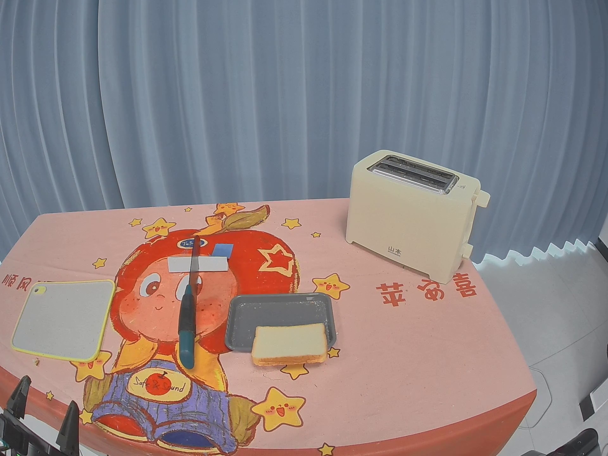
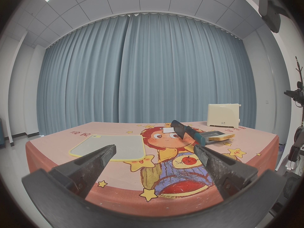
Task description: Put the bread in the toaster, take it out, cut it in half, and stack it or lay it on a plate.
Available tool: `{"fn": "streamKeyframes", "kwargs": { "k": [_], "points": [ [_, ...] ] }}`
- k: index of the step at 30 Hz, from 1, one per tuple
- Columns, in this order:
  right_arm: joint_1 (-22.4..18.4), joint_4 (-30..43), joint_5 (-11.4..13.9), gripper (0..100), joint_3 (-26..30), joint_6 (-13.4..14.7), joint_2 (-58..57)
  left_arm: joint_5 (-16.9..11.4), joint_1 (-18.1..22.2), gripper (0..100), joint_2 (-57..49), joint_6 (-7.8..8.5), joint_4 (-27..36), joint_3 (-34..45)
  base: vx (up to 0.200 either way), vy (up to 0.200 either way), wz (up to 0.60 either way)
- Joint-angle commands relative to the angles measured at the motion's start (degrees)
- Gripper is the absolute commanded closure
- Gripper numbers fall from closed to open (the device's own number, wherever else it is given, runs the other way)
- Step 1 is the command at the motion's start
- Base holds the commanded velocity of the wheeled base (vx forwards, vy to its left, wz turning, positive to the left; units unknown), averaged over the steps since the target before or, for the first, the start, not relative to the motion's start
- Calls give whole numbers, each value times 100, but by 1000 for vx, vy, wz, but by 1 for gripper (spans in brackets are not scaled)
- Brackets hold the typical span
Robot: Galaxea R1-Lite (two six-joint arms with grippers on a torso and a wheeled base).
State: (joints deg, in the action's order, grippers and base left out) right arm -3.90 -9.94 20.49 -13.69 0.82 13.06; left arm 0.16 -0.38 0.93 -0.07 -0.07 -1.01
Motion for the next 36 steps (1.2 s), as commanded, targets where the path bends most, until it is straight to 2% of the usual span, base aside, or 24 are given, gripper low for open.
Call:
{"fn": "streamKeyframes", "kwargs": {
  "k": [1, 7, 11, 22, 29, 36],
  "points": [
    [39, -8, 7, 0, -143, 6, 276, 2, 3, 0, -14, -1, -1, 101, 0, 0, 0],
    [65, 0, 16, 0, -283, 6, 584, 2, 11, 0, -14, -1, -1, 101, 0, 0, 0],
    [74, 0, 271, 0, -406, 6, 830, 2, 11, 0, -14, -1, -1, 101, 0, 0, 0],
    [206, -8, 429, 0, -617, 6, 1481, 2, 3, 0, -14, -1, -1, 101, 0, 0, 0],
    [689, -8, 447, 0, -740, 15, 1902, 2, 3, 0, -14, -1, -1, 101, 0, 0, 0],
    [970, -8, 447, 0, -907, 6, 2280, 2, 3, 0, -14, -1, -1, 101, 0, 0, 0]
  ]
}}
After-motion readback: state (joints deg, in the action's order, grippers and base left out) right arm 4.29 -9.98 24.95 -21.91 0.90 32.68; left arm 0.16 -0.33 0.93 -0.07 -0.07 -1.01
